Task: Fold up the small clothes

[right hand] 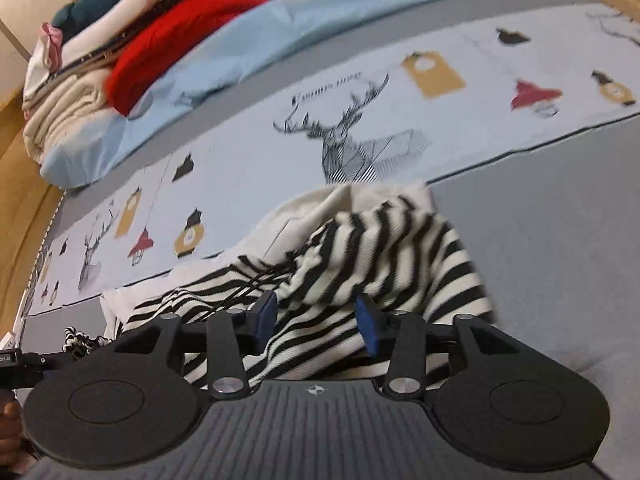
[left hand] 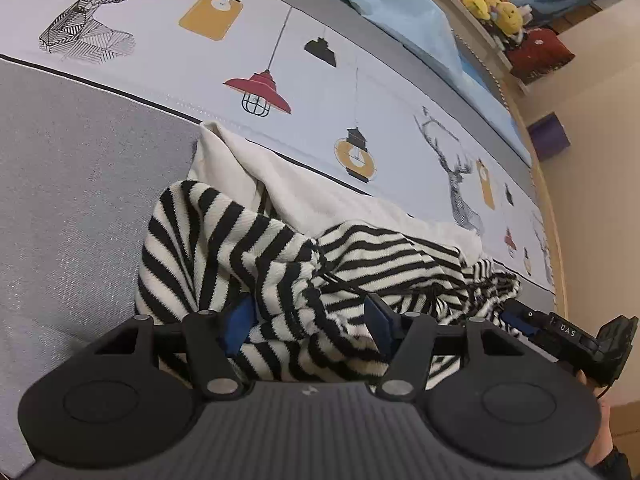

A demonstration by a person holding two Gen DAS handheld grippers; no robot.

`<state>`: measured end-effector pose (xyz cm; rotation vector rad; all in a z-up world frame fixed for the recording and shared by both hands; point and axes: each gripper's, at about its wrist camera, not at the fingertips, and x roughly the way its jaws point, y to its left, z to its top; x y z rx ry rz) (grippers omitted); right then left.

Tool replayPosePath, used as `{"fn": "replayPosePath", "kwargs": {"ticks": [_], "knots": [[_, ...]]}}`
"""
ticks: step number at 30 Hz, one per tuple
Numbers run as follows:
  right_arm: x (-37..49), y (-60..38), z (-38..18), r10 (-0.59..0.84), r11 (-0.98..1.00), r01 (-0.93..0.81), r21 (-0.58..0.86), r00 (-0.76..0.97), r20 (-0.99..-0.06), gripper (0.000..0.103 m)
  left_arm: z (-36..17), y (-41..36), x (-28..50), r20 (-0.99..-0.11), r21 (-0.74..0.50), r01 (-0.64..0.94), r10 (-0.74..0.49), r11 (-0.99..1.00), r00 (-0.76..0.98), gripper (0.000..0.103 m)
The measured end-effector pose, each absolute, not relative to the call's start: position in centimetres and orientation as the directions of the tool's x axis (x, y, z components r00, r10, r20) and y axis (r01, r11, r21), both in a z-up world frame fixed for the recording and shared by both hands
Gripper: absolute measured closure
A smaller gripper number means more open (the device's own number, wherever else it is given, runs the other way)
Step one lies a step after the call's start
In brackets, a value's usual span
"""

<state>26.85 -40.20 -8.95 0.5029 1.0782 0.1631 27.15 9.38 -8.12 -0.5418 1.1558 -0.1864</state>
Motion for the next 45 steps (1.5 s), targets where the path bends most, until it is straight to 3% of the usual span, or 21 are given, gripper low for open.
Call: {"fn": "replayPosePath", "kwargs": {"ticks": [4,9,13,15,20,23,27,29,31,32,36,39,41,45], "knots": [[28.5,-39.2,-10.3,0.360,0.858,0.182,0.480,0.454,-0.815,0.051,-9.3,8.2,28.1,-0.872,-0.412,-0.172,-0.333,0.895,0.359,0.076],[30.1,-38.3,-12.0,0.299,0.862,0.274,0.426,0.404,-0.864,0.054,-9.2,7.2,28.8,-0.883,-0.371,-0.154,-0.297,0.916,0.363,0.084],[30.7,-37.7,-12.3,0.217,0.898,0.289,0.332,0.367,-0.905,0.087,-8.0,7.8,29.4,-0.854,-0.404,-0.160,-0.309,0.901,0.419,0.085],[30.9,-38.0,-11.5,0.218,0.882,0.315,0.351,0.388,-0.895,0.092,-6.5,8.3,29.6,-0.815,-0.435,-0.160,-0.312,0.886,0.489,0.086],[30.4,-38.2,-4.9,0.209,0.859,0.250,0.447,0.625,-0.752,0.093,-2.6,9.2,30.1,-0.636,-0.518,-0.103,-0.302,0.849,0.710,0.086],[30.9,-38.4,-3.4,0.201,0.829,0.228,0.510,0.729,-0.654,0.093,-2.6,9.0,31.7,-0.602,-0.526,-0.117,-0.272,0.842,0.751,0.086],[32.8,-38.3,-4.3,0.174,0.813,0.248,0.527,0.760,-0.626,0.093,-3.8,8.8,33.7,-0.614,-0.524,-0.169,-0.234,0.835,0.753,0.084],[33.6,-38.3,-5.4,0.167,0.806,0.267,0.528,0.753,-0.636,0.092,-4.9,9.0,34.6,-0.650,-0.538,-0.225,-0.229,0.812,0.725,0.079],[35.0,-38.1,-7.0,0.176,0.808,0.280,0.518,0.724,-0.667,0.086,-5.8,9.9,35.3,-0.668,-0.582,-0.261,-0.269,0.770,0.694,0.061],[35.6,-38.0,-7.9,0.173,0.813,0.295,0.502,0.702,-0.691,0.080,-5.8,10.4,35.2,-0.655,-0.612,-0.264,-0.290,0.746,0.698,0.060],[35.9,-38.7,-9.0,0.132,0.811,0.351,0.468,0.670,-0.731,0.078,-4.3,12.3,33.9,-0.583,-0.653,-0.217,-0.298,0.725,0.756,0.044],[35.0,-39.4,-7.7,0.135,0.836,0.300,0.461,0.700,-0.701,0.076,-4.5,13.5,33.6,-0.641,-0.584,-0.242,-0.257,0.775,0.723,0.043],[34.6,-38.9,-7.4,0.177,0.868,0.227,0.441,0.688,-0.704,0.067,-5.8,14.0,33.9,-0.736,-0.499,-0.292,-0.221,0.816,0.640,0.043],[34.6,-35.7,-8.9,0.308,0.929,0.010,0.369,0.528,-0.791,0.059,-9.0,13.8,34.3,-0.859,-0.372,-0.331,-0.187,0.867,0.477,0.043]]}}
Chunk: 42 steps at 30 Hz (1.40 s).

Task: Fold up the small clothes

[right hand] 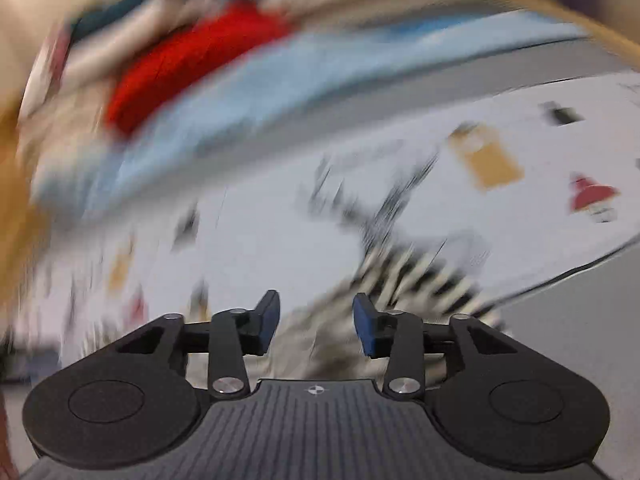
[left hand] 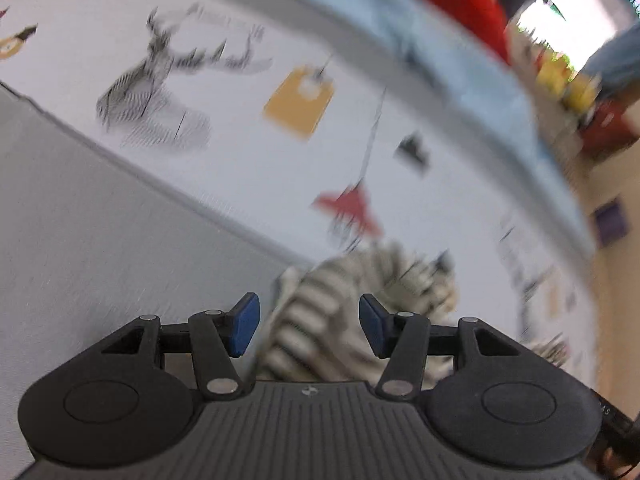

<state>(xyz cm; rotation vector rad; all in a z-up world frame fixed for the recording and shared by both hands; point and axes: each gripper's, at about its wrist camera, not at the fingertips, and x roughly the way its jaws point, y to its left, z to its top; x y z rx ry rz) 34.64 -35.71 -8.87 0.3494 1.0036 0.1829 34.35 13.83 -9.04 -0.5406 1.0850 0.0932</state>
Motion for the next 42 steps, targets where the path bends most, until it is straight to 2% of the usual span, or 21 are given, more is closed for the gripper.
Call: {"fn": "replayPosePath", "kwargs": {"ticks": [3,5,6,7,8,9,10,11,14,18,20,21,22,24,28,32,33,35,36,37,42], "knots": [[34.2,-33.2,-10.7,0.187,0.982,-0.071,0.173,0.439,-0.879,0.059,-10.5,13.0,34.6,-0.891,-0.319,-0.300,-0.176,0.899,0.420,0.043],[34.3,-32.6,-11.7,0.163,0.986,-0.106,0.130,0.414,-0.895,0.059,-11.0,12.2,34.7,-0.900,-0.296,-0.270,-0.173,0.916,0.400,0.045],[34.4,-32.5,-12.0,0.166,0.985,-0.107,0.134,0.406,-0.898,0.059,-11.0,11.9,34.8,-0.903,-0.286,-0.253,-0.172,0.924,0.394,0.057],[34.5,-32.4,-12.2,0.170,0.985,-0.105,0.139,0.403,-0.899,0.059,-11.0,11.6,34.8,-0.904,-0.277,-0.230,-0.172,0.933,0.391,0.087],[34.6,-32.3,-12.3,0.172,0.984,-0.108,0.140,0.402,-0.899,0.068,-10.9,11.4,34.8,-0.907,-0.259,-0.211,-0.162,0.943,0.389,0.098],[34.6,-32.2,-12.4,0.179,0.983,-0.119,0.142,0.403,-0.897,0.077,-10.5,11.4,34.7,-0.904,-0.230,-0.203,-0.131,0.952,0.408,0.099],[34.5,-32.2,-12.3,0.179,0.982,-0.126,0.139,0.409,-0.895,0.094,-9.8,11.5,34.3,-0.893,-0.195,-0.207,-0.086,0.959,0.443,0.100],[34.5,-32.2,-12.1,0.173,0.984,-0.119,0.135,0.428,-0.887,0.099,-8.8,11.8,33.9,-0.871,-0.165,-0.222,-0.036,0.961,0.491,0.100],[34.8,-33.4,-10.3,0.183,0.981,-0.049,0.188,0.545,-0.818,0.100,-7.6,13.0,33.3,-0.841,-0.168,-0.275,0.008,0.947,0.541,0.100],[35.5,-34.7,-11.0,0.129,0.980,0.057,0.192,0.553,-0.823,0.100,-11.2,11.8,34.0,-0.942,-0.109,-0.203,-0.036,0.973,0.333,0.092],[35.8,-34.5,-12.2,0.138,0.980,0.056,0.191,0.501,-0.854,0.098,-10.4,11.5,33.8,-0.927,-0.060,-0.208,0.023,0.976,0.375,0.085],[35.8,-34.4,-12.6,0.129,0.982,0.056,0.179,0.492,-0.861,0.098,-9.4,11.7,33.6,-0.906,-0.068,-0.208,0.027,0.976,0.422,0.077],[35.7,-34.3,-12.5,0.118,0.985,0.053,0.166,0.496,-0.860,0.097,-8.5,11.8,33.4,-0.883,-0.091,-0.213,0.020,0.973,0.468,0.062],[35.5,-34.4,-11.7,0.134,0.983,0.040,0.180,0.514,-0.847,0.092,-6.9,11.8,33.1,-0.832,-0.180,-0.219,-0.029,0.959,0.555,0.050],[34.6,-36.0,-9.5,0.166,0.972,0.041,0.232,0.580,-0.798,0.073,-6.2,10.0,33.6,-0.785,-0.317,-0.116,-0.192,0.941,0.588,0.049],[34.4,-38.1,-9.3,0.151,0.969,0.075,0.237,0.580,-0.801,0.070,-7.6,5.5,34.7,-0.813,-0.264,0.022,-0.235,0.964,0.533,0.049],[34.3,-38.6,-9.5,0.143,0.968,0.090,0.234,0.570,-0.809,0.070,-8.0,4.4,34.9,-0.826,-0.234,0.050,-0.226,0.971,0.517,0.049],[34.0,-39.7,-10.0,0.134,0.965,0.119,0.236,0.549,-0.825,0.070,-9.3,2.8,35.3,-0.849,-0.151,0.080,-0.171,0.985,0.499,0.065],[33.8,-40.3,-10.2,0.135,0.963,0.126,0.238,0.540,-0.831,0.070,-9.7,2.5,35.7,-0.853,-0.126,0.080,-0.149,0.989,0.501,0.088],[33.6,-40.6,-10.5,0.130,0.964,0.130,0.233,0.531,-0.837,0.070,-10.0,2.5,36.0,-0.851,-0.111,0.070,-0.131,0.991,0.509,0.101],[32.9,-41.5,-13.1,0.025,0.990,0.119,0.076,0.380,-0.924,0.059,-11.1,5.5,37.1,-0.834,-0.089,-0.139,0.002,0.986,0.551,0.100]]}}
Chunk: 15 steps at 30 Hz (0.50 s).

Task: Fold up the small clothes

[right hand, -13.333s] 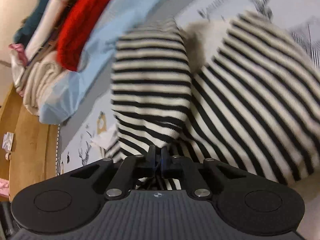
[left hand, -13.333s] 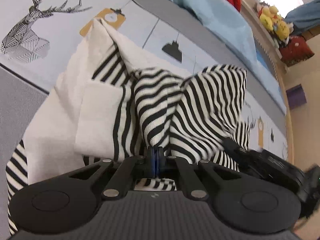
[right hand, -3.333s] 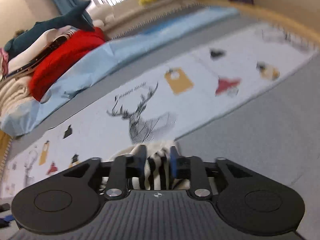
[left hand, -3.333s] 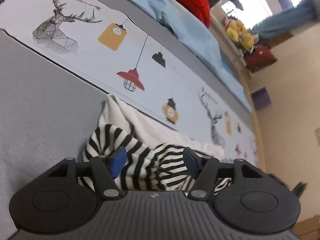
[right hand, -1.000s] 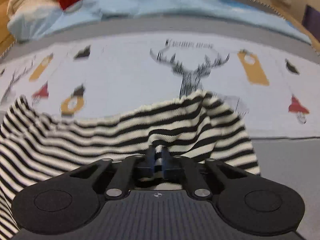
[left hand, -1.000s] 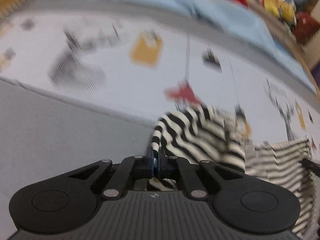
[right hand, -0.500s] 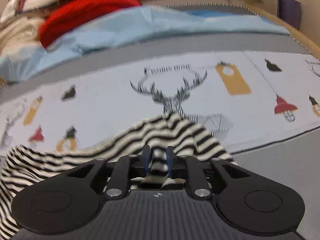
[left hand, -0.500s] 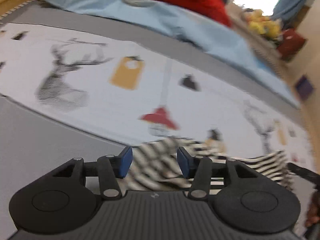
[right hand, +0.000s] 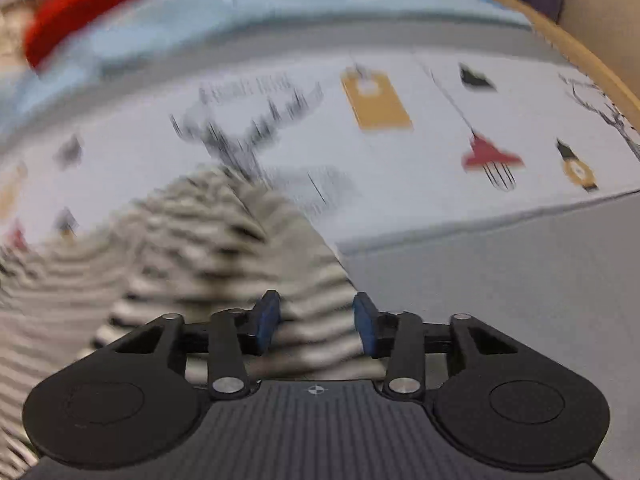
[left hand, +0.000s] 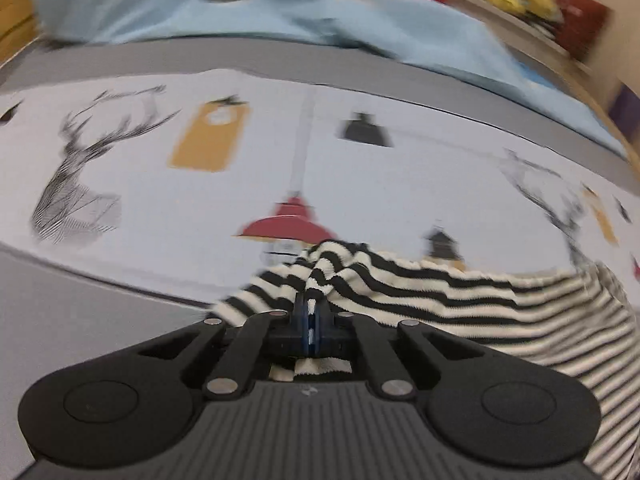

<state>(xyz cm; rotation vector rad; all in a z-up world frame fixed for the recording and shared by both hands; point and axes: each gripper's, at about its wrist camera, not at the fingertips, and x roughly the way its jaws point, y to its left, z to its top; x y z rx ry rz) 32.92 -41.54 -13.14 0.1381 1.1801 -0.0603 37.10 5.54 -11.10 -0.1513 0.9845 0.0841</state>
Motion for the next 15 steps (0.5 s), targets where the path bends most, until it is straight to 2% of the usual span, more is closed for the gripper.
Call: {"fn": "replayPosePath", "kwargs": {"ticks": [2,4,6,8,11,15], "knots": [[32.6,-42.0,-14.3,0.015,0.993,0.109,0.054,0.326,-0.945,0.057,-11.3,5.7,37.3,-0.851,-0.147,-0.121,-0.063,0.982,0.521,0.099],[32.4,-42.4,-14.5,0.036,0.991,0.111,0.074,0.315,-0.948,0.056,-10.4,5.4,37.0,-0.853,-0.170,-0.071,-0.111,0.983,0.510,0.075],[32.2,-42.7,-14.2,0.036,0.991,0.110,0.074,0.319,-0.947,0.056,-8.2,5.4,35.5,-0.822,-0.155,-0.048,-0.101,0.987,0.561,0.065],[31.8,-43.0,-13.5,0.027,0.990,0.124,0.072,0.336,-0.942,0.057,-5.7,6.0,33.7,-0.793,-0.165,-0.032,-0.113,0.986,0.599,0.065],[30.5,-44.2,-11.4,0.060,0.973,0.183,0.143,0.396,-0.916,0.057,-2.4,7.6,30.8,-0.775,-0.198,-0.040,-0.132,0.979,0.619,0.065],[27.6,-45.7,-7.9,0.138,0.951,0.182,0.248,0.470,-0.872,0.057,-0.4,9.8,26.1,-0.793,-0.230,-0.057,-0.153,0.972,0.590,0.065]]}}
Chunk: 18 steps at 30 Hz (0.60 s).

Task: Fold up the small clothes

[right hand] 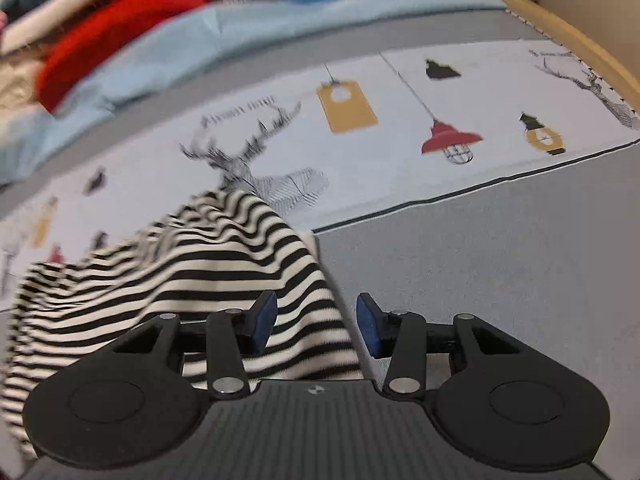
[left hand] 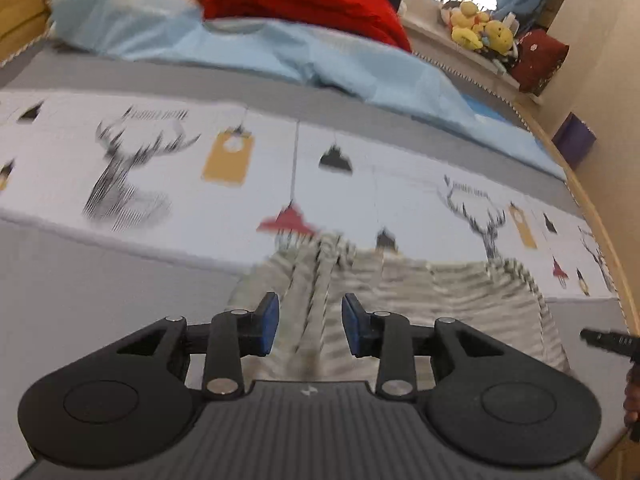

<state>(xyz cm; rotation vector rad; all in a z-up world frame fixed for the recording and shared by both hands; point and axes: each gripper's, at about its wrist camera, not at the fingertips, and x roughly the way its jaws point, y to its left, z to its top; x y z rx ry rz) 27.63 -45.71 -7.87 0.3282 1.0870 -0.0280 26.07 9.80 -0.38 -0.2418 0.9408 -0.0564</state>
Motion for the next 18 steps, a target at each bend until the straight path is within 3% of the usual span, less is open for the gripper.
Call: {"fn": "replayPosePath", "kwargs": {"ticks": [5,8,13,18], "knots": [[23.5,-47.0,-5.9,0.162,0.936,0.200,0.290,0.486,-0.859,0.057,-4.0,12.1,21.5,-0.854,-0.292,-0.155,-0.185,0.944,0.487,0.065],[21.0,-47.3,-7.7,0.187,0.909,0.266,0.322,0.431,-0.883,0.057,-8.7,13.5,20.6,-0.928,-0.286,-0.256,-0.201,0.923,0.313,0.067],[20.0,-46.7,-10.0,0.223,0.892,0.310,0.329,0.330,-0.917,0.057,-9.8,14.4,20.9,-0.931,-0.306,-0.300,-0.218,0.904,0.293,0.060],[20.2,-46.2,-11.2,0.191,0.905,0.321,0.280,0.283,-0.940,0.053,-11.3,14.7,21.4,-0.941,-0.312,-0.328,-0.242,0.892,0.236,0.060]]}}
